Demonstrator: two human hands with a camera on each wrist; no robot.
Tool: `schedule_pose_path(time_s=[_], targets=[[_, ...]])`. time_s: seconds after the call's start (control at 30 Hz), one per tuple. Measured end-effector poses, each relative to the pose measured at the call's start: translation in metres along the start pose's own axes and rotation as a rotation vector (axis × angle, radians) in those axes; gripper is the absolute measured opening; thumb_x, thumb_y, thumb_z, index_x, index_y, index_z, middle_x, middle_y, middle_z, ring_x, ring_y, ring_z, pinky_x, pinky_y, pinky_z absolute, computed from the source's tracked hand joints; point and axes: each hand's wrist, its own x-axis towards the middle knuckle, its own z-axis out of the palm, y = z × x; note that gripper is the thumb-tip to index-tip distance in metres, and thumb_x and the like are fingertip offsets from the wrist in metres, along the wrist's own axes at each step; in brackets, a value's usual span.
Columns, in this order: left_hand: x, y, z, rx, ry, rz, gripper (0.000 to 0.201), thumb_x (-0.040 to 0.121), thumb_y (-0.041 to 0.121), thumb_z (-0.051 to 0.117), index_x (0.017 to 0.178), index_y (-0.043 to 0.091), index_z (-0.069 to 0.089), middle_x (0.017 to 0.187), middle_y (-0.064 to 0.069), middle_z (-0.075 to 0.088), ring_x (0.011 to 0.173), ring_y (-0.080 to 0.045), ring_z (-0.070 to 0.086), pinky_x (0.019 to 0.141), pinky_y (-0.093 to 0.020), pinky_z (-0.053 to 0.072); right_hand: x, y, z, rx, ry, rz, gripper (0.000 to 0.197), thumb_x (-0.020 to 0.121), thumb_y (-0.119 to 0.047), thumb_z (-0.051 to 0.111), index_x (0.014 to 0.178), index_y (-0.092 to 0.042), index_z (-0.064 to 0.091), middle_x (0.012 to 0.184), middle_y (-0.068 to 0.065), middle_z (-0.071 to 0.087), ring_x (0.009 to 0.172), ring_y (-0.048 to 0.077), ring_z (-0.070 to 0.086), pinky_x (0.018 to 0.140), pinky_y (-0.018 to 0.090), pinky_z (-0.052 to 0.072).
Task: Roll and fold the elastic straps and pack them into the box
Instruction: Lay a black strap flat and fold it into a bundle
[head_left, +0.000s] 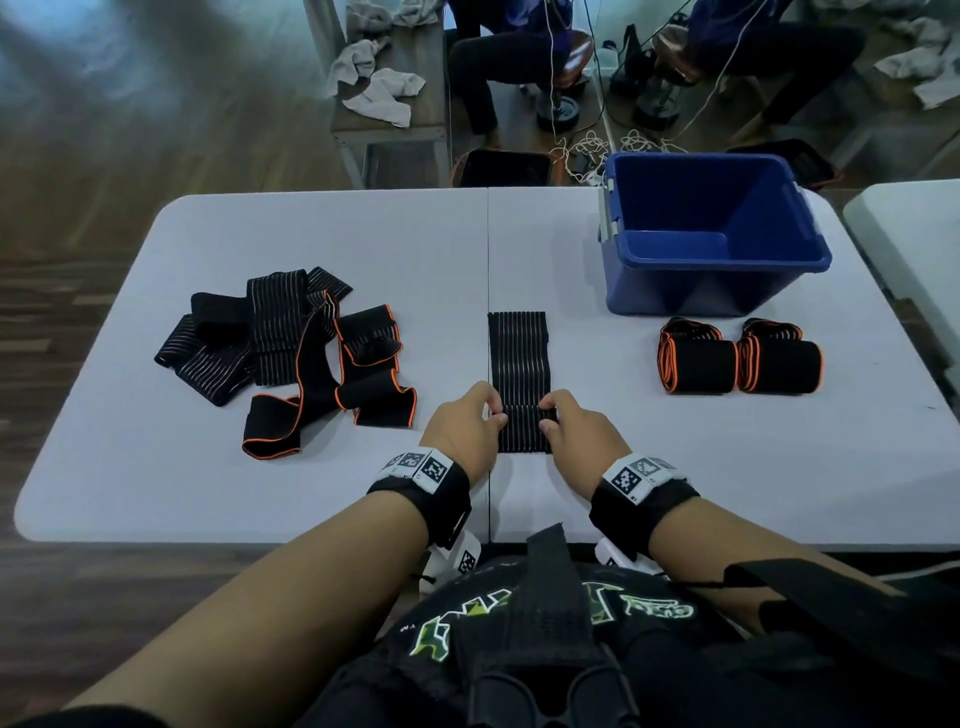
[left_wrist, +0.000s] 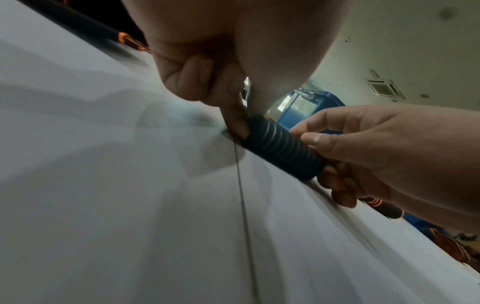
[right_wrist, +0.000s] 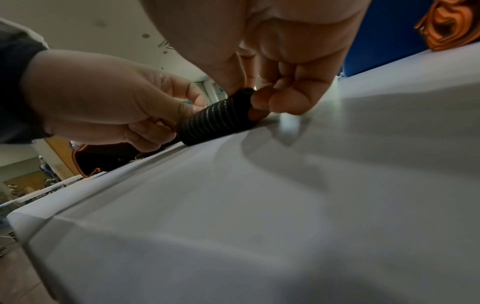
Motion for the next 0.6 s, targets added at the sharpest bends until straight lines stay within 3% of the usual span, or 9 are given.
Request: schedule_pose_path(time_s=[0.13, 0.23, 0.37, 0.43, 0.5, 0.6], targets=[[-0.002, -0.001, 0.000, 0.015, -0.007, 0.041, 0.007, 0.098, 0.029, 0.055, 0.091, 0.031, 0.056, 0.060, -0.002, 0.061, 0.057, -0.019, 0.056, 0.065, -0.035, 0.052, -0.002, 0.001, -0.002, -0.002, -0.052, -0.005, 0.046, 0.097, -0.037, 0.055, 0.138, -0.020, 0.043, 0.117, 0.005, 0.064, 0.106, 0.024, 0.061, 0.086, 0.035, 0.049], [-0.001, -0.003, -0.002, 0.039, -0.007, 0.066, 0.010, 0.099, 0.033, 0.053, 0.100, 0.031, 0.063, 0.065, 0.003, 0.063, 0.064, -0.016, 0.059, 0.067, -0.032, 0.051, -0.002, 0.006, -0.002, -0.103, -0.122, -0.015, 0.068, 0.089, -0.040, 0.066, 0.147, -0.025, 0.034, 0.129, 0.005, 0.055, 0.118, 0.024, 0.054, 0.096, 0.036, 0.046], [-0.003, -0.009, -0.006, 0.030, -0.007, 0.106, 0.026, 0.100, 0.040, 0.053, 0.119, 0.031, 0.068, 0.074, 0.009, 0.067, 0.077, -0.013, 0.064, 0.075, -0.027, 0.049, 0.005, 0.012, -0.003, -0.117, -0.122, -0.005, 0.060, 0.094, -0.032, 0.061, 0.148, -0.027, 0.035, 0.125, 0.009, 0.059, 0.115, 0.026, 0.055, 0.097, 0.038, 0.046], [-0.003, -0.012, -0.008, -0.019, -0.043, 0.092, 0.036, 0.096, 0.047, 0.058, 0.128, 0.032, 0.065, 0.076, 0.004, 0.070, 0.081, -0.015, 0.065, 0.075, -0.025, 0.047, 0.012, 0.012, -0.002, -0.054, -0.103, 0.016, 0.055, 0.094, -0.028, 0.061, 0.145, -0.026, 0.041, 0.124, 0.008, 0.063, 0.113, 0.026, 0.059, 0.095, 0.036, 0.047], [0.001, -0.013, -0.010, -0.001, -0.088, 0.074, 0.050, 0.090, 0.056, 0.062, 0.135, 0.033, 0.061, 0.084, -0.001, 0.071, 0.091, -0.020, 0.067, 0.083, -0.029, 0.052, 0.017, 0.014, -0.001, 0.012, -0.096, 0.042, 0.049, 0.093, -0.025, 0.062, 0.140, -0.028, 0.048, 0.121, 0.005, 0.067, 0.108, 0.024, 0.062, 0.091, 0.032, 0.048], [0.009, -0.012, -0.016, 0.042, -0.145, 0.052, 0.058, 0.086, 0.062, 0.065, 0.135, 0.032, 0.061, 0.076, 0.007, 0.063, 0.083, -0.015, 0.064, 0.085, -0.031, 0.054, 0.021, 0.016, -0.003, 0.091, -0.078, 0.071, 0.041, 0.091, -0.024, 0.065, 0.131, -0.028, 0.056, 0.116, 0.001, 0.070, 0.104, 0.021, 0.063, 0.086, 0.027, 0.046]])
